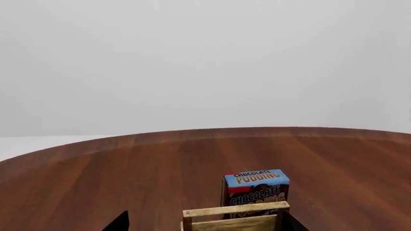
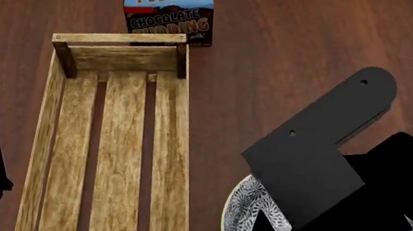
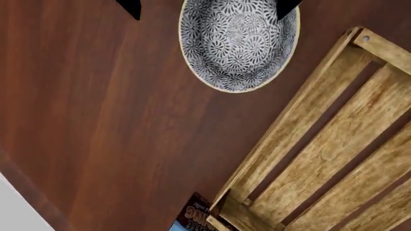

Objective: Stack the left bowl on the right bowl and place them in the tray.

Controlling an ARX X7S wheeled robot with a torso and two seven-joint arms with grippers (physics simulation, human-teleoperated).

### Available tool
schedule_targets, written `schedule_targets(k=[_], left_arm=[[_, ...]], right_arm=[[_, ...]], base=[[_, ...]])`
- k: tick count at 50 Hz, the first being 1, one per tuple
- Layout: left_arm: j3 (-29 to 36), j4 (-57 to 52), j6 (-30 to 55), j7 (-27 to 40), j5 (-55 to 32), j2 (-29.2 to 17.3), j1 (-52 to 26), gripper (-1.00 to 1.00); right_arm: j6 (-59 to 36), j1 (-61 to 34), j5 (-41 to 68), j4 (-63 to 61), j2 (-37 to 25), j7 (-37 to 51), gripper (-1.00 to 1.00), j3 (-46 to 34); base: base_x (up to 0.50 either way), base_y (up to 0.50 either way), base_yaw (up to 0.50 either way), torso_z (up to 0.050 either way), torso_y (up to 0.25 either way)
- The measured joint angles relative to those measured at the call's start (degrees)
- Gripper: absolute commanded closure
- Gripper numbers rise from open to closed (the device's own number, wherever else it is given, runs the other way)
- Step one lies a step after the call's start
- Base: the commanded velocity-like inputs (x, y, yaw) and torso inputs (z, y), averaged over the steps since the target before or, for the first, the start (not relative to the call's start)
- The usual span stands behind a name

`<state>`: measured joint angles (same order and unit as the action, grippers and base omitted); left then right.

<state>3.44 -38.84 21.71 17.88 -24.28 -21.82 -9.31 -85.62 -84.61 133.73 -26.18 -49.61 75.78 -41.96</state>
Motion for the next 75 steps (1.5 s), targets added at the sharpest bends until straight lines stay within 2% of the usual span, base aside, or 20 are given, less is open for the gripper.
schedule_targets(k=[14,27,37,51,75], left_arm=[[0.2,-0.3,0.0,0.2,-0.3,-0.2,0.1,-1.00],[0.4,-0.3,-0.4,0.3,-0.3,-0.4,0.3,-1.00],[0.9,-0.3,-0.7,0.3,-0.2,-0.4,0.4,-1.00],[1.2,-0.3,-0.8,0.5,-0.3,-0.6,0.3,-1.00],[1.2,-0.2,-0.9,1.0,-0.8,-0.9,0.1,-1.00]], right_arm=[[-2.0,6.8,-3.5,-1.6,-0.3,-8.1,-1.00,5.5],[-2.8,17.6,-20.2,-4.9,-0.4,-26.7,-1.00,13.7],[-1.2,25.2,-34.2,-7.1,-0.5,-39.8,-1.00,16.4],[2.6,30.9,-49.2,-7.4,-0.6,-51.8,-1.00,14.8],[7.3,29.9,-66.1,-0.5,2.2,-64.6,-1.00,4.5]], base=[[0.00,0.00,0.00,0.000,0.000],[0.00,0.00,0.00,0.000,0.000],[0.00,0.00,0.00,0.000,0.000],[0.00,0.00,0.00,0.000,0.000],[0.00,0.00,0.00,0.000,0.000]])
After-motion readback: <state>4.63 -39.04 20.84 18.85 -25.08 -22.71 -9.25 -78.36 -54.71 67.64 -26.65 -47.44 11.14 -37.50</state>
